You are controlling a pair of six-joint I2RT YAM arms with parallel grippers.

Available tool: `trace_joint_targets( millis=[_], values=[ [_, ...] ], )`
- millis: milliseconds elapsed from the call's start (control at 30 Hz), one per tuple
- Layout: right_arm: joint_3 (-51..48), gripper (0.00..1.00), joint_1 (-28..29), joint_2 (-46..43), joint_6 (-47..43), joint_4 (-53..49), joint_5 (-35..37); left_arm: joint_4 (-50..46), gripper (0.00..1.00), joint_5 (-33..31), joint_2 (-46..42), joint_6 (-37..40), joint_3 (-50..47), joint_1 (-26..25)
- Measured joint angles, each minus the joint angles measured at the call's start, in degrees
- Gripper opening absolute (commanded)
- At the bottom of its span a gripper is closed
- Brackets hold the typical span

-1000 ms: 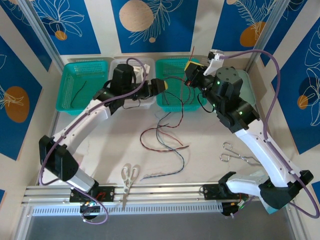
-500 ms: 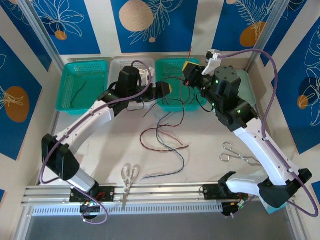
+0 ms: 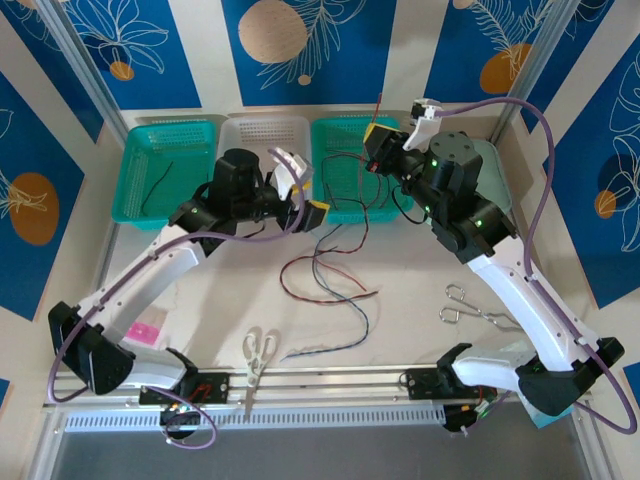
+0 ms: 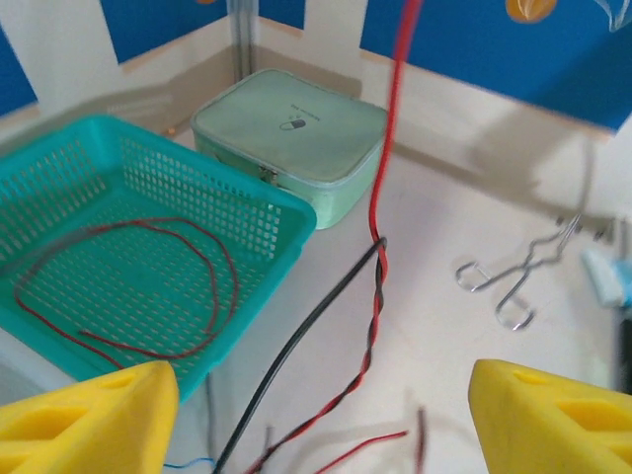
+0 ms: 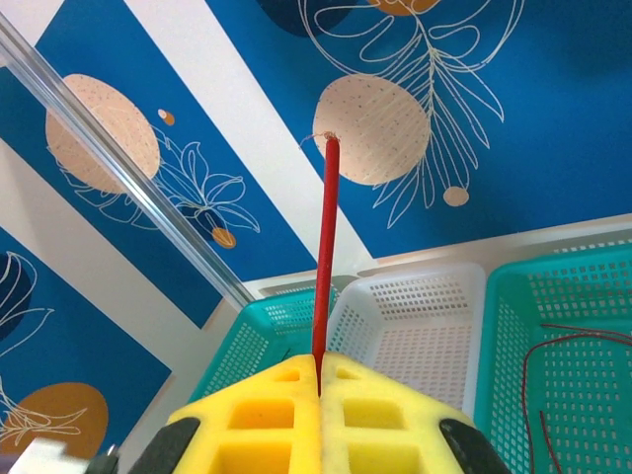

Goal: Untangle the cables

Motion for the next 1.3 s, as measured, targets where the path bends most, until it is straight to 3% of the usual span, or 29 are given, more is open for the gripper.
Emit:
trace_joint_targets(
  millis=[167,267,400,433,467,500,700,867,1067,1300],
  values=[
    [0.87,0.00,0.00,0.00,0.00,-0.50,-0.50,-3.26,0.78,-0.55,0.52,14.60,0.74,-0.09],
    [1.33,0.00,0.04,0.00,0.00,-0.74,-0.63,-6.56,0.71,-2.03,3.74,19.76,3.48,-0.35],
    [1.60,0.00,0.15,-0.02,-0.04,-1.11,-0.61,-8.28,0.41,-6.64,8.79,22.25,5.73,-1.14],
    [1.66,0.00,0.15,-0.02,-0.04,-1.20,-0.61,-8.63,0.31,-7.98,9.77,22.75,6.03,-1.40],
    [1.73,0.00,0.15,-0.02,-0.07,-1.25,-0.61,-8.94,0.12,-9.51,10.80,22.97,6.27,-1.73],
    [1.81,0.00,0.15,-0.02,-0.09,-1.29,-0.59,-9.16,0.00,-10.84,11.52,23.21,6.43,-2.01],
    [2.03,0.00,0.02,-0.42,-0.72,-2.08,0.11,-9.90,0.00,-16.48,11.89,23.39,6.99,-2.84],
    [1.14,0.00,-1.55,-1.97,-2.14,0.70,4.31,-9.51,0.00,-18.78,7.13,23.93,6.99,-3.89],
    [0.26,0.00,-8.90,-1.95,-2.60,6.23,8.13,-12.83,0.00,-21.27,-0.50,25.22,8.72,-4.50],
    [1.29,0.00,-21.75,0.11,1.90,7.93,4.11,-16.94,0.00,-27.12,-5.29,25.09,10.01,-4.07]
  ],
)
